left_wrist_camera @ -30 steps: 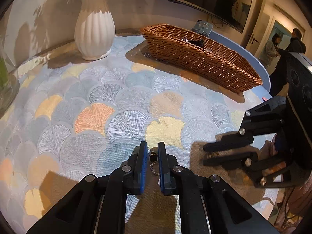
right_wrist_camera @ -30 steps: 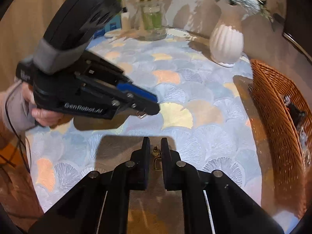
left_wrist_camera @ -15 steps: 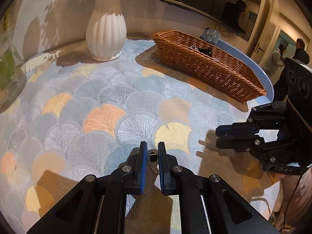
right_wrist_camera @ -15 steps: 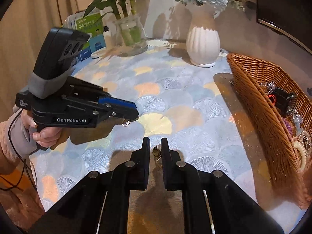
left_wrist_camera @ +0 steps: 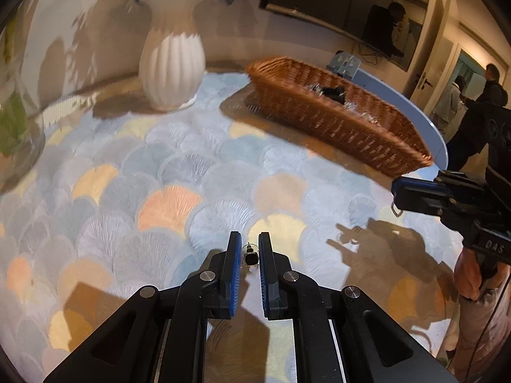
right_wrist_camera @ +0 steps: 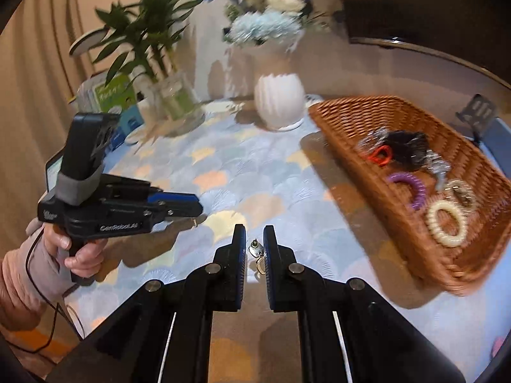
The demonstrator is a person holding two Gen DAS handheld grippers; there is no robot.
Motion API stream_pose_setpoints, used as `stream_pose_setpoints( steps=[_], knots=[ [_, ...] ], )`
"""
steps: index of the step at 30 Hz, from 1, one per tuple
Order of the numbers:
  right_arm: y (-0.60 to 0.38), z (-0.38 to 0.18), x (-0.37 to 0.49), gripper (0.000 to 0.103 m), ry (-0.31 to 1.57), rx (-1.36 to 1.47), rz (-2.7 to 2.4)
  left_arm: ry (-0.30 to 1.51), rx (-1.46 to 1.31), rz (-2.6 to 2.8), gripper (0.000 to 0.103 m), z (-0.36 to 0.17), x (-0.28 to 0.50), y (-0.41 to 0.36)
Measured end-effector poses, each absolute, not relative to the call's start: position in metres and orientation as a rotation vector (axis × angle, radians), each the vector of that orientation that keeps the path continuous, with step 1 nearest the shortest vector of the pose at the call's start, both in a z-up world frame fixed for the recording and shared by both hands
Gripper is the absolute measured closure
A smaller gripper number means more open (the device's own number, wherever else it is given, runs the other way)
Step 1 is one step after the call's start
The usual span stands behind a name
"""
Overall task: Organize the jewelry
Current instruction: 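Carry both earrings into the wicker basket and open both tools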
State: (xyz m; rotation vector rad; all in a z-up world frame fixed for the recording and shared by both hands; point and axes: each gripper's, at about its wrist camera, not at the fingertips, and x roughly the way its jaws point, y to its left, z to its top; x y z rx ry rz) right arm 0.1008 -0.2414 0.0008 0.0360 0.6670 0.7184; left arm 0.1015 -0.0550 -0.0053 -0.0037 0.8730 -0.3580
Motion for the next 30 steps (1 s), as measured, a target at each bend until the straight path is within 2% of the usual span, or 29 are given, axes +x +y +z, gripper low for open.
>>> stream_pose_setpoints(
  steps=[10, 17, 22, 28, 30],
  knots=[
    [-0.292, 0.052, 0.157, 0.091, 0.631, 0.282, 0.547, 0.766, 0.058, -0.413, 0.092, 0.059, 0.139, -0.101],
    [-0.31, 0.043, 0.214, 0.091, 0.683, 0.457, 0.444, 0.714, 0.051, -0.473, 0.092, 0.102, 0.196, -0.135],
    [-0.315, 0.017, 0.237, 0.09, 0.786, 0.513, 0.38, 0.737, 0.071, -0.48, 0.092, 0.088, 0.232, -0.162],
    [-0.305, 0.019, 0.238, 0.09, 0.777, 0.441, 0.335, 0.775, -0.036, -0.51, 0.092, 0.067, 0.262, -0.166],
    [-0.304, 0.019, 0.237, 0.087, 0.765, 0.434, 0.314, 0.749, -0.063, -0.53, 0.091, 0.068, 0.262, -0.163]
  ],
)
